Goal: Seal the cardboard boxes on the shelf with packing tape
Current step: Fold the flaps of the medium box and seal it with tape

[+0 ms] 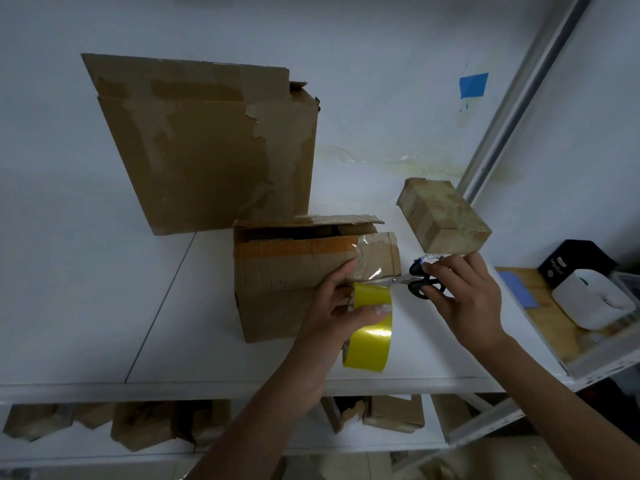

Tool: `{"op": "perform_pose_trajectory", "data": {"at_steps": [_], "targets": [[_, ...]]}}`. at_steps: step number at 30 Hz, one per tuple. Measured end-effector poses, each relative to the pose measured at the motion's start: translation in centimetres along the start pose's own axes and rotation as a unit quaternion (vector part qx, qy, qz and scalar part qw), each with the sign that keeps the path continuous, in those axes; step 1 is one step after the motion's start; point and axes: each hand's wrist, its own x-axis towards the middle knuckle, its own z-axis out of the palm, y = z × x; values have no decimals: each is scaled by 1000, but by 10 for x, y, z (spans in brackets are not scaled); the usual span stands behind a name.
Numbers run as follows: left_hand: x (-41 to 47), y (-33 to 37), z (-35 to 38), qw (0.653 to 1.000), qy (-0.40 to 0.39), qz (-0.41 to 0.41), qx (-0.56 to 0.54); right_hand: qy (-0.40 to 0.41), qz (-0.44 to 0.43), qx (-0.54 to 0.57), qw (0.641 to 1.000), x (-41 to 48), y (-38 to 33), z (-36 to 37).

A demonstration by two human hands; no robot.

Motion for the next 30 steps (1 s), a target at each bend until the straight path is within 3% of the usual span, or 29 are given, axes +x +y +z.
{"op": "perform_pose_trajectory", "data": {"at_steps": [15, 21, 26, 30], "targets": [[-22, -2, 5, 996, 38, -57, -56, 40, -56, -85, 994, -14, -26, -12], [-29, 3, 11, 994, 31, -81, -62, 34, -37, -76, 996, -15, -20, -13], [-37, 10, 2, 983, -23, -136, -125, 18, -20, -102, 994, -18, -8, -8], [-38, 22, -7, 989, -16, -92, -116, -51, 2, -50, 997, -30, 8, -10]]}}
